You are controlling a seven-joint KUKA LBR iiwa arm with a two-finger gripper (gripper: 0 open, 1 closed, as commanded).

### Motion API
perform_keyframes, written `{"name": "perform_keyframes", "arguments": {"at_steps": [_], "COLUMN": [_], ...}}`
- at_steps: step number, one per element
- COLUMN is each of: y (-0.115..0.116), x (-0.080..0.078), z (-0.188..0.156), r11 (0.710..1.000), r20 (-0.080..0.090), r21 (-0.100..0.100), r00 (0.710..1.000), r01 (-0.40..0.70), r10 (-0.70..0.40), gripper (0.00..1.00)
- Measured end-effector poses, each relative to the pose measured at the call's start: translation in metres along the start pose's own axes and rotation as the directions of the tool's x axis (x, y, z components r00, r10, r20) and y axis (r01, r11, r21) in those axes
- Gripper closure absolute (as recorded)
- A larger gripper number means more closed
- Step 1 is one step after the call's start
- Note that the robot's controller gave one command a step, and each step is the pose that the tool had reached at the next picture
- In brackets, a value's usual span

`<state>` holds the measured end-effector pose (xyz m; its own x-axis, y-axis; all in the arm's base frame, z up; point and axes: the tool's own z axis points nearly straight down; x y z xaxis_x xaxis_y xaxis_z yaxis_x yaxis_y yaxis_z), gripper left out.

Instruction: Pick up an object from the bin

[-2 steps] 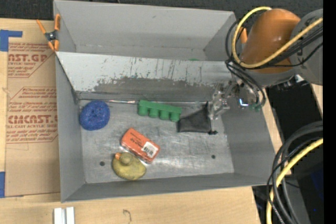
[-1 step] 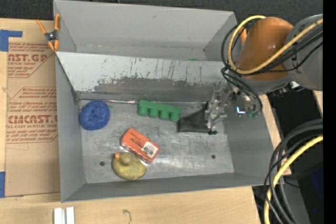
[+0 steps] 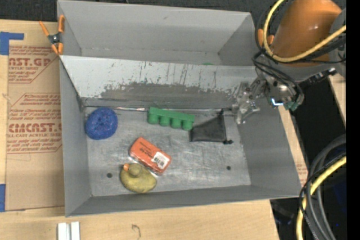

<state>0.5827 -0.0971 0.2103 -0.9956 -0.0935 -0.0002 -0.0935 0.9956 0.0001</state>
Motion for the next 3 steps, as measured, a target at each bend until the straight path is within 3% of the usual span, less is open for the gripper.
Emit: {"name": "perform_keyframes", "arguments": {"at_steps": [1, 3], "y": [0.012, 0.0111], "x": [0.0072, 0.0048], "z": [0.0909, 0.0871], "r11": [1.0, 1.0], "r20": [-0.006, 0.002], "r21": [-0.003, 0.0], "r00": [1.0, 1.0], "r01": [-0.014, -0.017], "r10": [0.014, 0.017], "gripper": [0.0, 0.0]}}
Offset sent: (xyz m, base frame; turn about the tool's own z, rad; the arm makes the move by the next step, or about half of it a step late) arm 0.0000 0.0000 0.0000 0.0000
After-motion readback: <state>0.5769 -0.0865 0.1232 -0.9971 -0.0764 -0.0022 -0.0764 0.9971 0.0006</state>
